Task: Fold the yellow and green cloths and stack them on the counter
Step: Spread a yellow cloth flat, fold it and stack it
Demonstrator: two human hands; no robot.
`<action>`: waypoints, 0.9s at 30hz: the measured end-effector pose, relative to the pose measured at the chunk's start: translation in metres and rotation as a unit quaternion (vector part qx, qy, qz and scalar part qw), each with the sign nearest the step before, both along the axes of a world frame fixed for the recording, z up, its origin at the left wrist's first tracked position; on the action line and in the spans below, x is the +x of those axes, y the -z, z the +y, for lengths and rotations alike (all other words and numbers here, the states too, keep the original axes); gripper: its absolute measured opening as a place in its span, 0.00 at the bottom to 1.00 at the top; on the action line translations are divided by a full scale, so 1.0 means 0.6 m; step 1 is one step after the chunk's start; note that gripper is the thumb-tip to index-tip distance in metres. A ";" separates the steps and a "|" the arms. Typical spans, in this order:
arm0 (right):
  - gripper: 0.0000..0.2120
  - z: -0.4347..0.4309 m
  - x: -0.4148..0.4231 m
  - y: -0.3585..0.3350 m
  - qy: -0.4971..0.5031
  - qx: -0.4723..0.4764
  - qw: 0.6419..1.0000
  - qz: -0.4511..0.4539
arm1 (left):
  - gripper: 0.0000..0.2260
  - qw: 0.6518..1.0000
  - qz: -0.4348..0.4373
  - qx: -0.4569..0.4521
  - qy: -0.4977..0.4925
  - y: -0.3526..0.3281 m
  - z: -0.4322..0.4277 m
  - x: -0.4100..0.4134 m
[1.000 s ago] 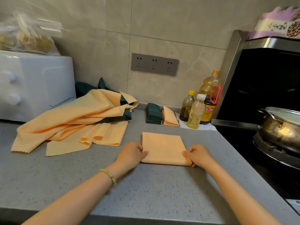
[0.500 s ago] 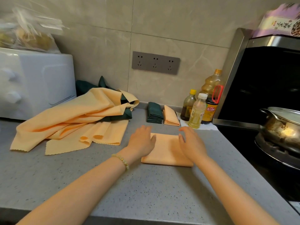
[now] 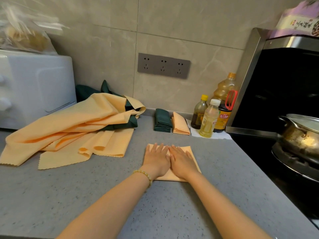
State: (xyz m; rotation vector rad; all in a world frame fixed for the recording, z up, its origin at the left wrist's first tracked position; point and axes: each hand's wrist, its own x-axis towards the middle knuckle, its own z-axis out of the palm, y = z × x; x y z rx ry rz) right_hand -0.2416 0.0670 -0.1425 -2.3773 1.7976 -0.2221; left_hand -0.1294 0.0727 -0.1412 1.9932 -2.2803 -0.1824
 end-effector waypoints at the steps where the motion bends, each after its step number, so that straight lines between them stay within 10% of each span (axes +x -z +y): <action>1: 0.23 0.013 0.002 0.000 0.000 0.001 1.000 0.003 | 0.23 1.000 -0.006 0.000 0.000 0.001 0.011 0.001; 27: 0.24 0.121 -0.104 0.000 -0.022 0.030 0.998 0.054 | 0.34 0.992 -0.037 0.045 0.112 -0.011 0.142 0.130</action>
